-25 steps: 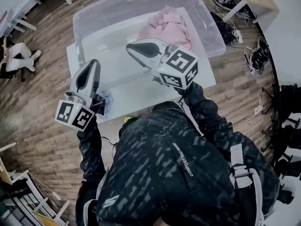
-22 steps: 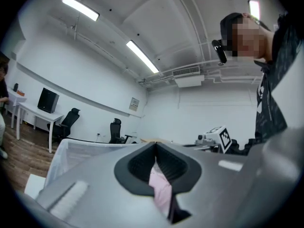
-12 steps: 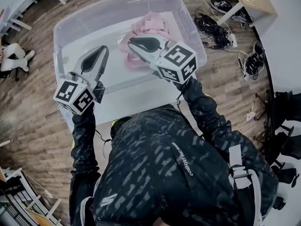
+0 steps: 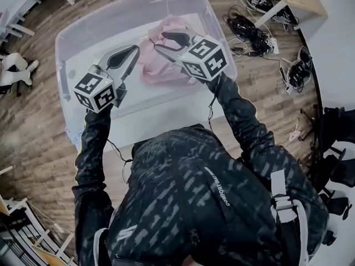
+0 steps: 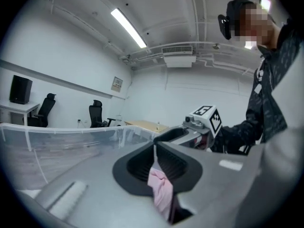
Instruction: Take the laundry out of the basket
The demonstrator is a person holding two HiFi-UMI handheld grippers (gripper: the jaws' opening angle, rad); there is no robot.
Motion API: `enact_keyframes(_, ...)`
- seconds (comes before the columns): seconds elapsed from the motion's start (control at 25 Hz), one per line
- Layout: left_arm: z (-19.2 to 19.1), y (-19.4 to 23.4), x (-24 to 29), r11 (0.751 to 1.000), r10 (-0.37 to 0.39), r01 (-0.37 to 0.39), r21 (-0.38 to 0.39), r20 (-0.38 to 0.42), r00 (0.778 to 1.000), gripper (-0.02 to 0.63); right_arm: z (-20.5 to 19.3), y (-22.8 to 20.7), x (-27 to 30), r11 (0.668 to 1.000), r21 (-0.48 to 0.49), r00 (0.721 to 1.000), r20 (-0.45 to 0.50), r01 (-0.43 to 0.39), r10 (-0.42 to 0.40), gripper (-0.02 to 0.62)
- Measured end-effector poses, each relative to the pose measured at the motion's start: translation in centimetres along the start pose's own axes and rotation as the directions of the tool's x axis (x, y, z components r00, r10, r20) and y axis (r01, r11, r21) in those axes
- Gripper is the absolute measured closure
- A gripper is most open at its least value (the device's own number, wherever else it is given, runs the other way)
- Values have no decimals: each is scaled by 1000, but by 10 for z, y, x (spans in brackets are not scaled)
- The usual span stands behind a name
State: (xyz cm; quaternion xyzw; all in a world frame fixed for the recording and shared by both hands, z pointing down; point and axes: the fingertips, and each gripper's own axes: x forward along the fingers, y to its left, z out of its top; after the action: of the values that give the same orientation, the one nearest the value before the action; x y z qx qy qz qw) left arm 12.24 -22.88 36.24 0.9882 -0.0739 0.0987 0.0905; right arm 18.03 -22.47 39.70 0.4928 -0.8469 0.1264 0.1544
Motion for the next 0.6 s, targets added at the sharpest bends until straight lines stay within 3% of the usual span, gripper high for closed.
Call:
enact_keyframes(0.08, -17, 9, 15, 999, -31, 32, 8, -53, 998, 533, -8, -10, 10, 999, -31, 999, -47, 20, -22, 411)
enact_keyframes(0.32, -74, 24, 55, 995, -104, 100, -29, -175, 979, 494, -48, -23, 33, 999, -38, 979, -205, 5, -13, 408)
enact_keyframes(0.6, -135, 62, 83, 992, -116, 91, -93, -321, 940, 441, -100, -56, 67, 999, 7, 930, -366, 32, -27, 384)
